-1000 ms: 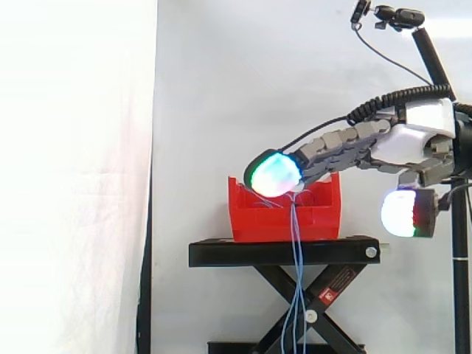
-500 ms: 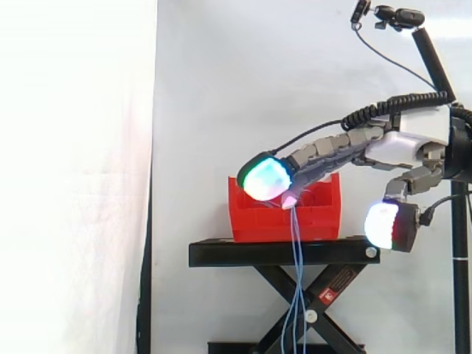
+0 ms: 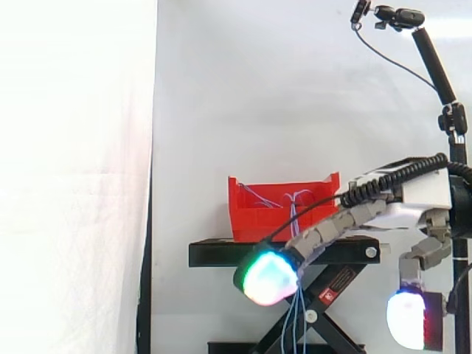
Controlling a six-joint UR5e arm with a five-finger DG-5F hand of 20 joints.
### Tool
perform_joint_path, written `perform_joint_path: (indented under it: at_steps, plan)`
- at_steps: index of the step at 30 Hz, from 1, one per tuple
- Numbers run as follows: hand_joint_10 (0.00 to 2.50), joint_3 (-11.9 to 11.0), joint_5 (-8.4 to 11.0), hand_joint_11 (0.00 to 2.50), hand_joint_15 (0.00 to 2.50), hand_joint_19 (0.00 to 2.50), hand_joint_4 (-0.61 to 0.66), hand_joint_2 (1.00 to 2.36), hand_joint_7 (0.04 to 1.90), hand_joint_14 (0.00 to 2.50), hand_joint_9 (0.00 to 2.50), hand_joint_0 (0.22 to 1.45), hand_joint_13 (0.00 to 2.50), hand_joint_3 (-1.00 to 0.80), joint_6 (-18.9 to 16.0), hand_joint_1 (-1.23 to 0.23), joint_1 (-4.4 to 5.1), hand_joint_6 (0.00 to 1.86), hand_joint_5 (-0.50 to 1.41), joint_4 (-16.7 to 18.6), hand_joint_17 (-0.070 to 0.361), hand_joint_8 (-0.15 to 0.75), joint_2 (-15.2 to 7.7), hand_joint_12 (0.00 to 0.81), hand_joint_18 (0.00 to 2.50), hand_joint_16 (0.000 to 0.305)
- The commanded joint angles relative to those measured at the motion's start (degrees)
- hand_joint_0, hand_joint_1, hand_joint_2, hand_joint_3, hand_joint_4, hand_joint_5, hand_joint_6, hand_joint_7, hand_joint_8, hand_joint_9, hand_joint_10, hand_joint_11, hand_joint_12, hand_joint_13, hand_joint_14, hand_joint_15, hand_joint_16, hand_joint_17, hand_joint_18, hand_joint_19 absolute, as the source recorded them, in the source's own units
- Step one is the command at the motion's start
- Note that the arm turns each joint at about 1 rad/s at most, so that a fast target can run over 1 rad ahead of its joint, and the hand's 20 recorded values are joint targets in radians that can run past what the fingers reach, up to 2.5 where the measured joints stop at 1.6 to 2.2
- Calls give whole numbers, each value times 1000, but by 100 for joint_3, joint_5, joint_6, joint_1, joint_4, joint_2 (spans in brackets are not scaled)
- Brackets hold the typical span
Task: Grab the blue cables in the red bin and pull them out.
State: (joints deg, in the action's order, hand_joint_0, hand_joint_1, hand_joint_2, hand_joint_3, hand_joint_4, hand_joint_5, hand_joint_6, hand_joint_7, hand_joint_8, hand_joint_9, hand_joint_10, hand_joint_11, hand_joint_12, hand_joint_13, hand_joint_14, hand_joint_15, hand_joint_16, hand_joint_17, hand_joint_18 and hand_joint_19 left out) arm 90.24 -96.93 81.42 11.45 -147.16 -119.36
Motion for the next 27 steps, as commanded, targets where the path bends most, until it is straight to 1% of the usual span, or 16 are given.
perform_joint_path:
  at_steps: [1, 2, 4, 5, 8, 9, 13, 14, 19, 20, 21, 22, 23, 25, 26, 27]
  plan:
    - [15, -165, -89, 331, 437, 465, 156, 1000, 281, 17, 470, 698, 651, -1000, 1, -852, -11, 10, 339, -349, 128, 249, -70, 375, 471, 57]
    - [13, -209, -89, 332, 437, 473, 159, 1000, 286, 17, 473, 698, 651, -1000, 18, -853, -11, 10, 342, -445, 128, 250, -70, 375, 470, 57]
    - [13, -385, -89, 333, 435, 476, 161, 1000, 291, 17, 474, 699, 650, -1000, 168, -853, -37, 10, 351, -788, 128, 251, -70, 376, 470, 57]
    - [13, -385, -89, 335, 433, 484, 164, 1000, 296, 18, 479, 699, 651, -1000, 168, -853, -37, 10, 353, -788, 128, 251, -70, 376, 469, 57]
    - [13, -561, -89, 340, 431, 484, 169, 1000, 312, 18, 482, 700, 638, -1000, 387, -855, -72, 11, 374, -999, 129, 250, -70, 376, 470, 57]
    - [13, -684, -71, 340, 431, 484, 169, 1000, 312, 18, 482, 700, 638, -1000, 572, -855, -108, 11, 374, -1113, 129, 250, -70, 376, 470, 57]
    - [14, -859, -54, 353, 421, 483, 169, 1000, 324, 16, 491, 701, 602, -1000, 941, -860, -160, 11, 385, -1219, 129, 248, -70, 375, 465, 57]
    - [14, -921, -54, 349, 419, 483, 168, 1000, 325, 16, 490, 701, 593, -1000, 1047, -860, -169, 12, 385, -1298, 129, 247, -70, 375, 463, 57]
    - [14, -1105, -36, 351, 406, 486, 165, 1000, 325, 16, 487, 701, 581, -1000, 1205, -865, -187, 12, 385, -1588, 129, 246, -78, 377, 454, 57]
    - [14, -1202, -36, 350, 409, 484, 163, 1000, 323, 16, 484, 701, 573, -1000, 1293, -864, -196, 11, 384, -1737, 129, 245, -70, 376, 451, 57]
    - [14, -1325, -36, 350, 409, 485, 164, 1000, 320, 16, 484, 701, 573, -1000, 1477, -864, -213, 11, 382, -1940, 129, 245, -70, 376, 451, 57]
    - [14, -1325, -36, 355, 408, 485, 164, 1000, 319, 16, 483, 702, 571, -1000, 1477, -863, -213, 12, 381, -1940, 129, 245, -70, 378, 450, 57]
    - [14, -1413, -19, 355, 404, 487, 165, 1000, 319, 16, 484, 701, 571, -1000, 1679, -863, -231, 12, 379, -2142, 129, 245, -70, 377, 450, 57]
    - [14, -1457, 8, 353, 404, 485, 164, 1000, 320, 16, 482, 701, 567, -1000, 1811, -863, -231, 11, 377, -2247, 129, 246, -70, 376, 449, 57]
    - [14, -1501, 78, 345, 406, 487, 165, 1000, 318, 17, 483, 701, 566, -1000, 1899, -863, -239, 11, 377, -2353, 129, 246, -78, 377, 448, 57]
    - [14, -1519, 113, 345, 407, 477, 161, 1000, 317, 16, 482, 700, 567, -1000, 1917, -863, -239, 11, 377, -2397, 129, 247, -70, 378, 449, 57]
